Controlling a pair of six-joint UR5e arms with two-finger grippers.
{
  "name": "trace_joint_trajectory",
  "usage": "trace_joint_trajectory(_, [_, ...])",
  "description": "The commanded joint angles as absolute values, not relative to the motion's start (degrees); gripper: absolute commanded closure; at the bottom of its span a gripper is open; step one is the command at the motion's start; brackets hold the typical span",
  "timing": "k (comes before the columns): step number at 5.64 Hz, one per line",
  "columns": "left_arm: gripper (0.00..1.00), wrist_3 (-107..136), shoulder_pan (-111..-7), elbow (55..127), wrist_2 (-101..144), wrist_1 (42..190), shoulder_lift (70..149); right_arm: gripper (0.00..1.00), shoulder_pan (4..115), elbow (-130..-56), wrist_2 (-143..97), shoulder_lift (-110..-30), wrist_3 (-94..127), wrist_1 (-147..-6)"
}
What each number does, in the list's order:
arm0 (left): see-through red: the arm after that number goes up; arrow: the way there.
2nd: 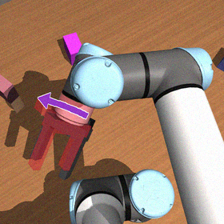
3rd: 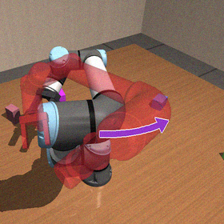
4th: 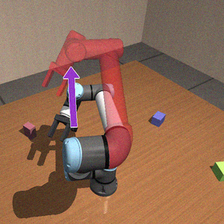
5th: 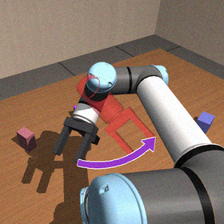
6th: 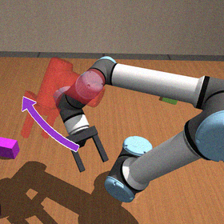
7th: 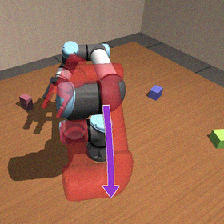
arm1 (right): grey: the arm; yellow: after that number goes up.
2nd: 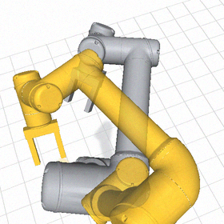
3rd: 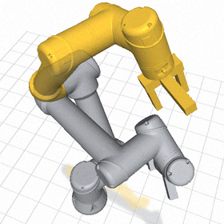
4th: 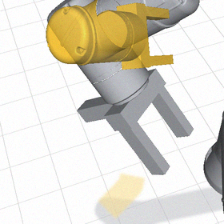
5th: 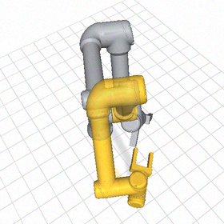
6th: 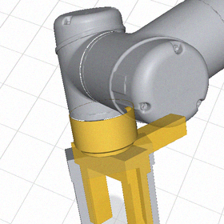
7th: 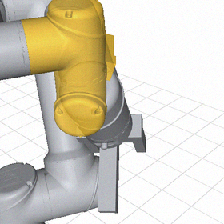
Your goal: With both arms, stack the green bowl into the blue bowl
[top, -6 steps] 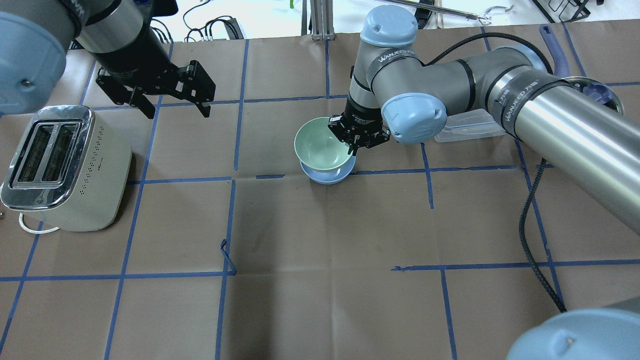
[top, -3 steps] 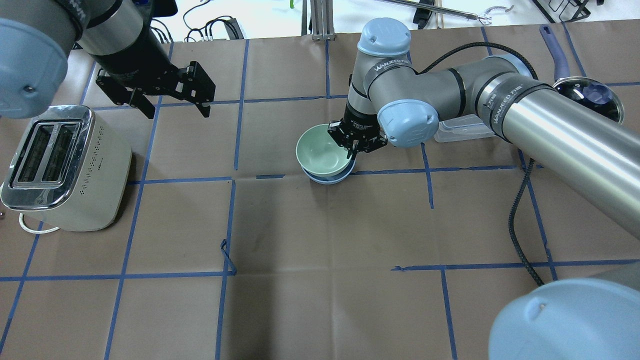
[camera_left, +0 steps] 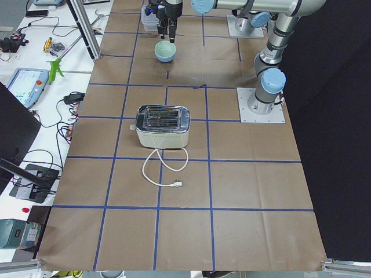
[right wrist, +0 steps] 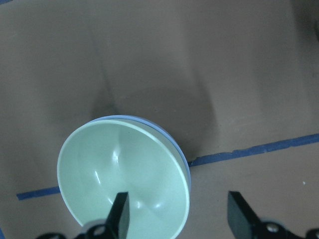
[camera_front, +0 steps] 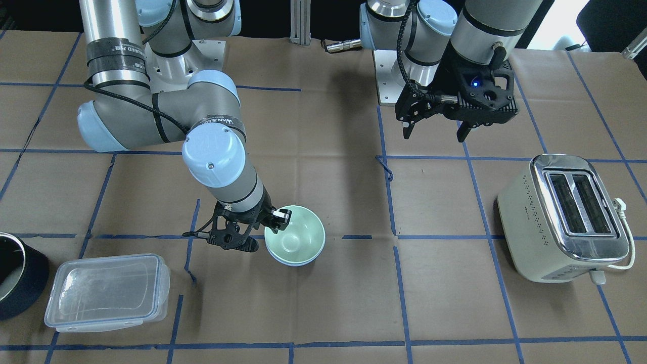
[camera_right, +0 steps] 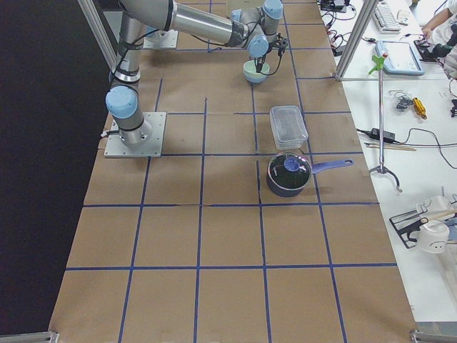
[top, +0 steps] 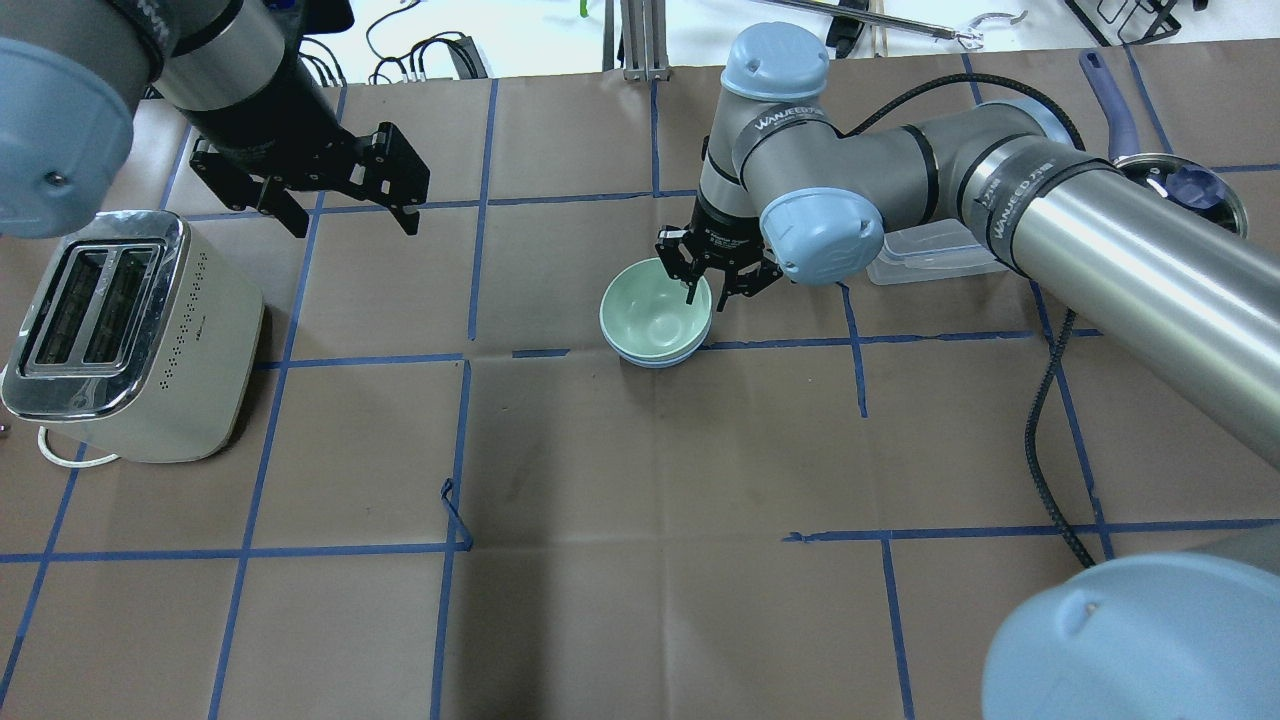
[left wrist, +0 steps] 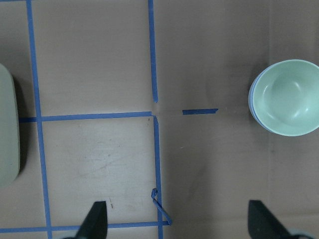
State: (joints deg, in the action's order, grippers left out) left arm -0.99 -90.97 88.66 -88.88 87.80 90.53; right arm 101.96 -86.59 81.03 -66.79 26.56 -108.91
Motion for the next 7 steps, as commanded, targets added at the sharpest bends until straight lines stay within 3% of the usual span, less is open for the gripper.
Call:
trace_joint_trajectory(1, [0.01,-1.0,-91.0,88.7,-88.9,87.8,90.5,0.00,98.0,-83.0,81.7,-74.8,18.6,-91.4])
trace_joint_trajectory(4, [0.01,-0.7,-91.0,88.7,-88.9,87.8,90.5,0.00,89.3,-83.1,89.5,-84.9,4.2,-74.7])
trace_joint_trajectory(7, [0.01,-0.7,-91.0,88.7,-88.9,87.8,90.5,0.00,89.9,-83.7,89.8,-88.6,7.1,-74.1])
